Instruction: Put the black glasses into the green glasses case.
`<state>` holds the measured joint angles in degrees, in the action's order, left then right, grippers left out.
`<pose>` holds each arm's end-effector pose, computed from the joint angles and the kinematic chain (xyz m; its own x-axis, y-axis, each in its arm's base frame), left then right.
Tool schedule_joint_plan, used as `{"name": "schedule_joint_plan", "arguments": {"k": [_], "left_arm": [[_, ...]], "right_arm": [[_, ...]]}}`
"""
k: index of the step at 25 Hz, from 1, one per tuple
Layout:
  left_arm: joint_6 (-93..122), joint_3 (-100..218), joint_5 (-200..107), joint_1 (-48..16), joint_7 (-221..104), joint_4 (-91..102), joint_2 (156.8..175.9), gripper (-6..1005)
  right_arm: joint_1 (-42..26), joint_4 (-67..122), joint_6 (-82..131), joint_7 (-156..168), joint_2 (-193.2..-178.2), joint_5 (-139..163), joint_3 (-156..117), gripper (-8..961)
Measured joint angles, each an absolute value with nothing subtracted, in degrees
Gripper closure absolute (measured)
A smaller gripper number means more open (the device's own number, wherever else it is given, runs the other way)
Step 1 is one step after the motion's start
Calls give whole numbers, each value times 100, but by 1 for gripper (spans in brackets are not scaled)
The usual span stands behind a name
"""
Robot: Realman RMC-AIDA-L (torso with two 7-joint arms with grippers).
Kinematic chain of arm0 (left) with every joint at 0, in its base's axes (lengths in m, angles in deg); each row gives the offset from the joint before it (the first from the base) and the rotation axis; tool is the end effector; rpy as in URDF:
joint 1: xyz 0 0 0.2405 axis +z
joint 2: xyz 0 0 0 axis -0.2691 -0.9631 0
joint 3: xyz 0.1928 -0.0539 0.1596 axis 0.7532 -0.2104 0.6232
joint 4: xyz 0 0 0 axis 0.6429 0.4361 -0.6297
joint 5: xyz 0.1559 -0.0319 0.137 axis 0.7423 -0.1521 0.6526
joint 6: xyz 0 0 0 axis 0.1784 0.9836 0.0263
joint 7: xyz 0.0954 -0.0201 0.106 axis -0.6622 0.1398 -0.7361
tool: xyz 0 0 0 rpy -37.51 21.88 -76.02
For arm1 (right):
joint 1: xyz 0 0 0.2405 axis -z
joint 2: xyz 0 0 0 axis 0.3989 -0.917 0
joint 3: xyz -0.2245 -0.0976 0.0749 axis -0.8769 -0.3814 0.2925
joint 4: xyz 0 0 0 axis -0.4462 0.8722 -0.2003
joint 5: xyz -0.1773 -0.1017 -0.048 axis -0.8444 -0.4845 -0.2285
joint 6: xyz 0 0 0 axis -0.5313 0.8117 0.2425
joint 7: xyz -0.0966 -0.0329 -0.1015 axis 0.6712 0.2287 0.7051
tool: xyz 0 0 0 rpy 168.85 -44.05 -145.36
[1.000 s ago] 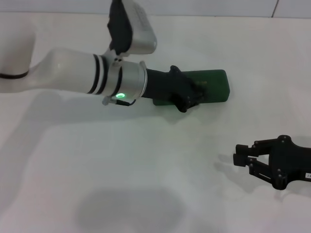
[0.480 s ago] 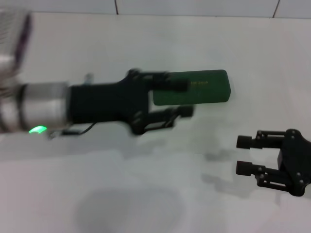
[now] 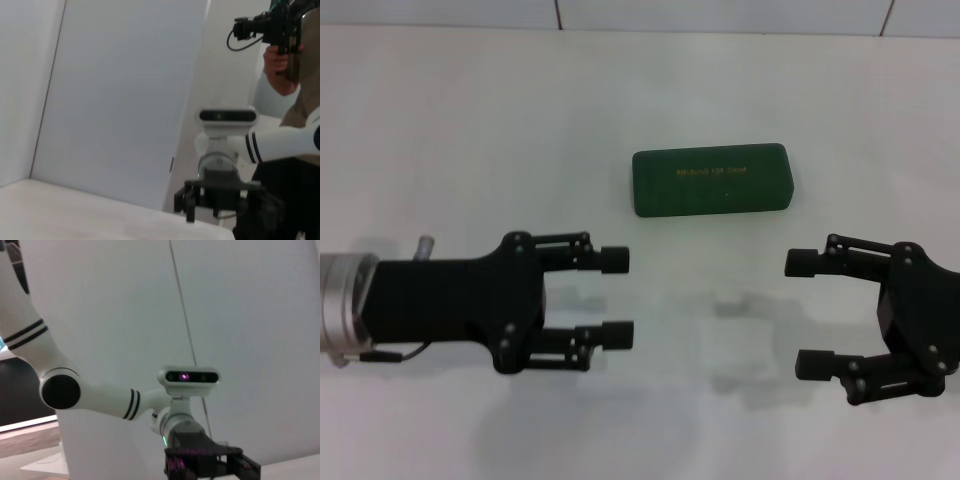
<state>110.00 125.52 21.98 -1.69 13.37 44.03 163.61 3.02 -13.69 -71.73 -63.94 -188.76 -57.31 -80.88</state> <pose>-0.2494 0.2544 0.0153 0.7169 0.2135 0.6637 0.2141 -0.9734 0.0819 0.2172 0.2667 0.0073 0.7215 -0.1254 -0.6810 -0.1010 -0.9920 0.0757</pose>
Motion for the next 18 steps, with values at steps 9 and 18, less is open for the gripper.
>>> {"name": "schedule_joint_plan", "arguments": {"k": [9, 18], "left_arm": [[11170, 12505, 2265, -31, 1048, 4271, 16419, 269], [11192, 12493, 2261, -8, 916, 4207, 16444, 269]], "right_arm": [[256, -1367, -7338, -6379, -18891, -5725, -8111, 65], [309, -1335, -7370, -6367, -18892, -5702, -8120, 65]]}}
